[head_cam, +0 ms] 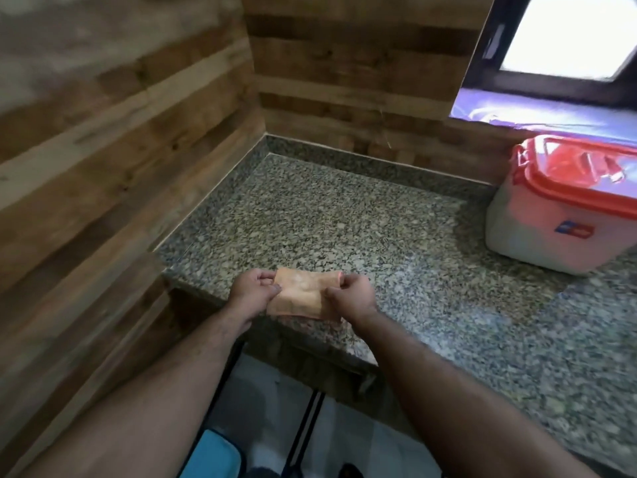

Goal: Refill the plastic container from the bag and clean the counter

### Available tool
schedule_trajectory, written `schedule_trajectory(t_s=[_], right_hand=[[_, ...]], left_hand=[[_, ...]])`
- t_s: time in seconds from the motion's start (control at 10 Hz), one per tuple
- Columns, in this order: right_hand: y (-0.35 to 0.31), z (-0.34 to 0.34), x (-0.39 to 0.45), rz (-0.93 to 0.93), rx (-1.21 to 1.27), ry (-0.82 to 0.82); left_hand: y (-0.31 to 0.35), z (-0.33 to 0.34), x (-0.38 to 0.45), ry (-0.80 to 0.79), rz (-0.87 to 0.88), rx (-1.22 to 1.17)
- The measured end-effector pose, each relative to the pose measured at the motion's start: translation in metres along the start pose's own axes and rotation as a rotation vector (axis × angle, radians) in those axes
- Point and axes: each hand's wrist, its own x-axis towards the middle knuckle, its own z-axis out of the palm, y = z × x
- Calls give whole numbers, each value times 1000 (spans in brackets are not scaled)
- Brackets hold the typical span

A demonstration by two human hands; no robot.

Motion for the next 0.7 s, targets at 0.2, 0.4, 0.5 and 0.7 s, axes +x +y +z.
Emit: schedule_trajectory(t_s=[0.2, 0.4, 0.5, 0.7], right_hand=[[4, 11, 22, -194, -633, 19], [24, 24, 28, -375, -996, -260], [17, 25, 28, -445, -1026, -247], [13, 18, 31, -455, -1078, -236]], left_hand=[[-3, 9, 50, -138, 213, 610], [-19, 14, 64, -389, 602, 1036], [-10, 10, 72, -453, 676, 1150], [18, 13, 87, -593, 729, 1158]])
